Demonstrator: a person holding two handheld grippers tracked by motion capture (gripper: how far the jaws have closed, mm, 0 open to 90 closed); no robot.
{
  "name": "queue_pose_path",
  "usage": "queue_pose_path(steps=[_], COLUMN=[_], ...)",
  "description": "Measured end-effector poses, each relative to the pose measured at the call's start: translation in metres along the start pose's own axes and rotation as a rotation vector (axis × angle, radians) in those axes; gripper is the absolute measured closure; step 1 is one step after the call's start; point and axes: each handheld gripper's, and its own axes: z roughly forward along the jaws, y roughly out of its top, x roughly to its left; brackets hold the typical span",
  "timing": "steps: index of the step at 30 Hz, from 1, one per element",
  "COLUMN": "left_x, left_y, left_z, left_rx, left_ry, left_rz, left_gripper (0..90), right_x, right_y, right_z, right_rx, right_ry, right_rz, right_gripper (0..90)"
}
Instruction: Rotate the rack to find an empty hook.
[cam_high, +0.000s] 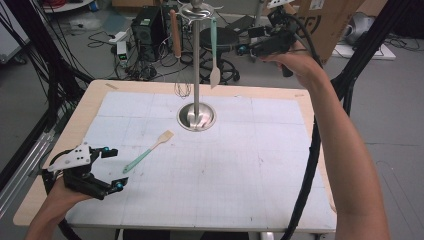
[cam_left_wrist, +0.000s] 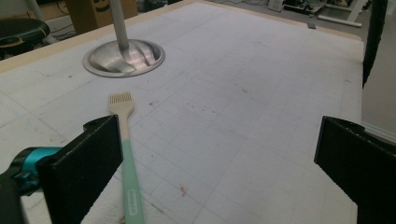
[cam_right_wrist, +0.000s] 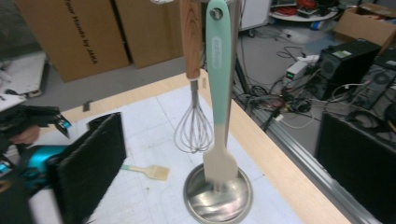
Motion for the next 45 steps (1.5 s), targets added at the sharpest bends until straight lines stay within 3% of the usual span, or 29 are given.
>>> queue_pose_path(steps=[2, 9, 14, 19, 24, 45], left_x=[0.000, 0.000, 0.000, 0.000, 0.000, 0.001], left_y=[0.000, 0.000, 0.000, 0.000, 0.000, 0.000], left_z=[0.000, 0.000, 0.000, 0.001, 0.001, -0.002], left_rx=[-0.002, 0.003, -0.002, -0.003, -0.005, -0.016], left_ry=[-0.001, -0.004, -0.003, -0.008, -0.012, -0.018], left_rz=[-0.004, -0.001, -0.002, -0.003, -0.004, -0.012], left_gripper=[1.7, 1.7, 1.7, 1.7, 1.7, 1.7], right_x=[-0.001, -0.005, -0.005, -0.007, -0.009, 0.001], right_y=[0.003, 0.014, 0.022, 0.027, 0.030, 0.047], right_z=[0.000, -0.001, -0.001, 0.003, 0.011, 0.038], right_rx=[-0.005, -0.016, -0.017, -0.019, -0.018, -0.008], right_ry=[0.002, -0.020, -0.049, -0.064, -0.082, -0.030], right_rz=[-0.008, -0.006, -0.005, 0.017, 0.024, -0.040], right_gripper=[21.5, 44.7, 70.3, 85.1, 88.9, 88.9])
